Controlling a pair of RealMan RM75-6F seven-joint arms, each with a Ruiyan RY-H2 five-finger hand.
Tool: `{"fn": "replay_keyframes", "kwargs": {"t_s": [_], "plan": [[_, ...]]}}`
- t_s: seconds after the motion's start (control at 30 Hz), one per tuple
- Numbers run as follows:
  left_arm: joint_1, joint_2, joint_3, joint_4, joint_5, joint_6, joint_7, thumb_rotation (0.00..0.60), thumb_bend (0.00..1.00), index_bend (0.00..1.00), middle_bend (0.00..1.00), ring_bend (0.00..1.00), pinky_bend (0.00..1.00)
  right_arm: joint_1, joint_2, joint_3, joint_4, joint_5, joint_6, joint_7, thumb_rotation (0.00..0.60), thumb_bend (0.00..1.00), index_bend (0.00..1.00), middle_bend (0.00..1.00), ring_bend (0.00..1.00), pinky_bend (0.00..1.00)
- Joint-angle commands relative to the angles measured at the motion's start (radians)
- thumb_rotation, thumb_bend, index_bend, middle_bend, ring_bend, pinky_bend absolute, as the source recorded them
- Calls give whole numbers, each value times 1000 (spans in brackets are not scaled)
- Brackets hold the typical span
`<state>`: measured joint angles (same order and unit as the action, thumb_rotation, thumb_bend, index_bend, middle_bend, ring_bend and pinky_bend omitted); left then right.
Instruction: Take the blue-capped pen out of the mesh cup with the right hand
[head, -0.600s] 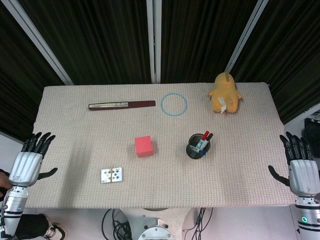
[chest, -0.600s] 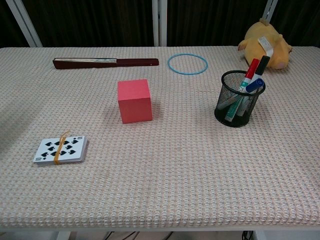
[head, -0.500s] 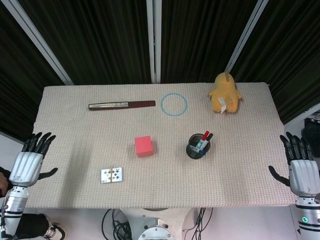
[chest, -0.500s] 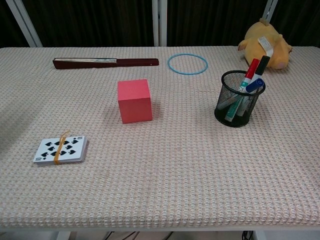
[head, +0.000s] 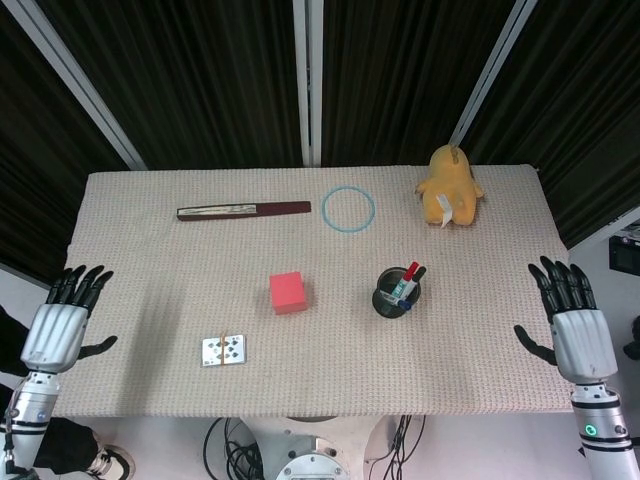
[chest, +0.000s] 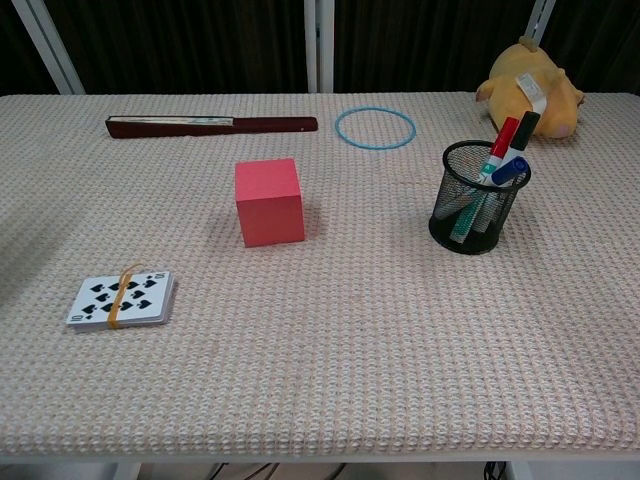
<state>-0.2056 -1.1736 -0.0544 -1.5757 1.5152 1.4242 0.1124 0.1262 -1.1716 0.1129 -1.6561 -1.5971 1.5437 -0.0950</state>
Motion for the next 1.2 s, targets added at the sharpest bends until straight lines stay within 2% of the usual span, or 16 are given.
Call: {"fn": "replay_keyframes", "kwargs": {"t_s": [0.03, 0.27, 0.53, 0.77, 1.2], "plan": [[-1, -1, 0, 3, -1, -2, -2, 600, 33, 98, 53, 0, 60, 50, -15, 12, -36, -23, -53, -78, 600, 157, 60, 0, 0, 0], [0, -4, 4, 8, -3, -7, -5, 600, 33, 98, 53, 0, 60, 154, -104, 25, -83, -9, -193, -192, 600, 159, 129, 0, 0, 0], [8, 5, 6, 7, -19, -10, -7, 600, 33, 98, 53, 0, 59, 224, -246, 46, -31, 76, -277, -334, 600, 176, 257, 0, 0, 0], [7, 3, 4, 19, -23, -14, -20, 600, 34, 98, 53, 0, 60, 255, -308, 51, 20, 108, -296, -349, 600, 182, 300, 0, 0, 0], [16, 6, 4, 37, -31, -9, -43, 600, 42, 98, 53, 0, 60, 280, -366, 42, 75, 106, -279, -323, 600, 219, 376, 0, 0, 0]]}}
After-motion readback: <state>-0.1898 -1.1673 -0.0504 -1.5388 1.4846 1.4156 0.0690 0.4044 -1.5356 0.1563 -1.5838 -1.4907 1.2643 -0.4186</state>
